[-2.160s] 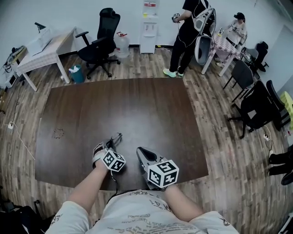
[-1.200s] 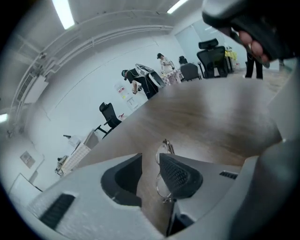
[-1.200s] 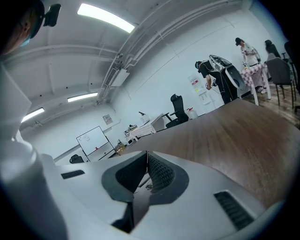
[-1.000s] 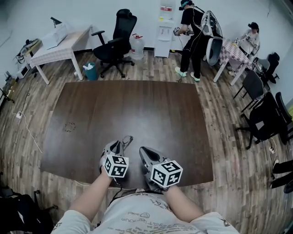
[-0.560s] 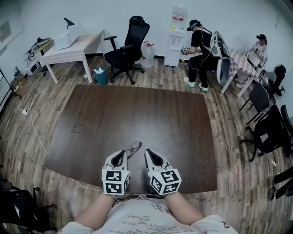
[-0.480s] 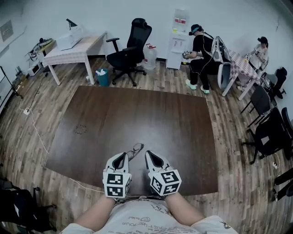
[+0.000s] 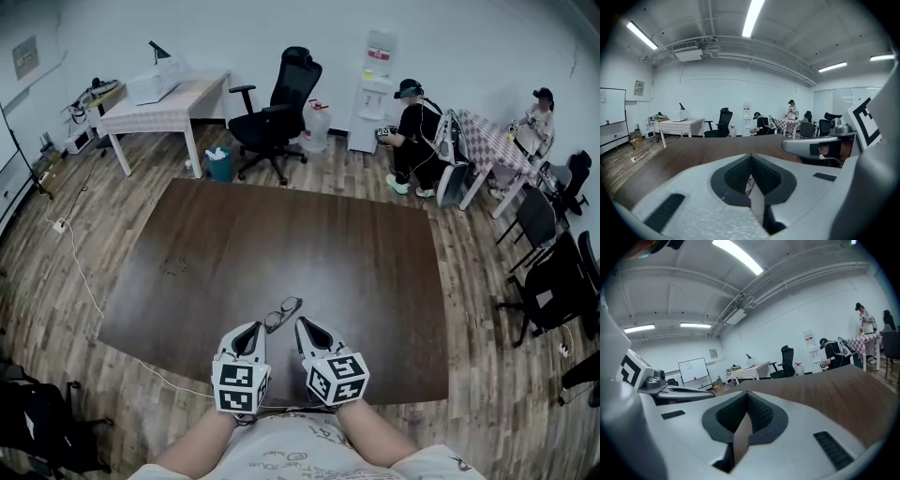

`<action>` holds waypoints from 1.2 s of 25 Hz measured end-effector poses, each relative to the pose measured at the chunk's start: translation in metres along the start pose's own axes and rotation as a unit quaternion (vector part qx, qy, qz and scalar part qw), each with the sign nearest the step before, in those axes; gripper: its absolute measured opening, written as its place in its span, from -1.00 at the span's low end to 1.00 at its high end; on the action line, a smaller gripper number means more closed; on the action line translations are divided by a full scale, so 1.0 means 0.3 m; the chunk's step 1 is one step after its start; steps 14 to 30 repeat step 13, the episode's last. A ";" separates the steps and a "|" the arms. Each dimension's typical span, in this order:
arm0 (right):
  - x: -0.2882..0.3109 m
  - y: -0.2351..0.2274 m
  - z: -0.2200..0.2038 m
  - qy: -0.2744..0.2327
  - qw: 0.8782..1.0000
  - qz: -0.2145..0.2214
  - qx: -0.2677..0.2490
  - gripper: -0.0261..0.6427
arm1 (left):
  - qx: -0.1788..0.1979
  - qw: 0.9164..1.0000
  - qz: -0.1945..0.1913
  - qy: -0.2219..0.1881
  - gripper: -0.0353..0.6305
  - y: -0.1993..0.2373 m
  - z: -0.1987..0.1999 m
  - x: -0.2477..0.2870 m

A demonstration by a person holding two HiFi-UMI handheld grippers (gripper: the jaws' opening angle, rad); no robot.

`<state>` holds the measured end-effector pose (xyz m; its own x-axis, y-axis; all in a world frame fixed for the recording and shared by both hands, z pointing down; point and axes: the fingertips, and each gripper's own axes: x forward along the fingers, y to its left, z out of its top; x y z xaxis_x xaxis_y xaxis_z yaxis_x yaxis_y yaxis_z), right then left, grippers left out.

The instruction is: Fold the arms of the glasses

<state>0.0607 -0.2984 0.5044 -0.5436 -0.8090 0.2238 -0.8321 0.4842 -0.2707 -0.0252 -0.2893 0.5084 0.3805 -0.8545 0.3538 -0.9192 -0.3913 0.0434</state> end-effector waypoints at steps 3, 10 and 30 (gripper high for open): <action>-0.015 0.004 -0.013 0.002 1.000 -0.004 0.002 -0.88 | -0.001 1.000 -0.004 0.005 -0.85 -0.004 -0.015 -0.011; -0.038 0.001 -0.018 0.002 1.000 -0.011 0.007 -0.88 | -0.005 1.000 -0.019 0.016 -0.85 -0.037 -0.036 -0.021; -0.047 0.009 -0.020 0.002 1.000 -0.011 0.007 -0.88 | -0.005 1.000 -0.022 0.017 -0.85 -0.041 -0.038 -0.033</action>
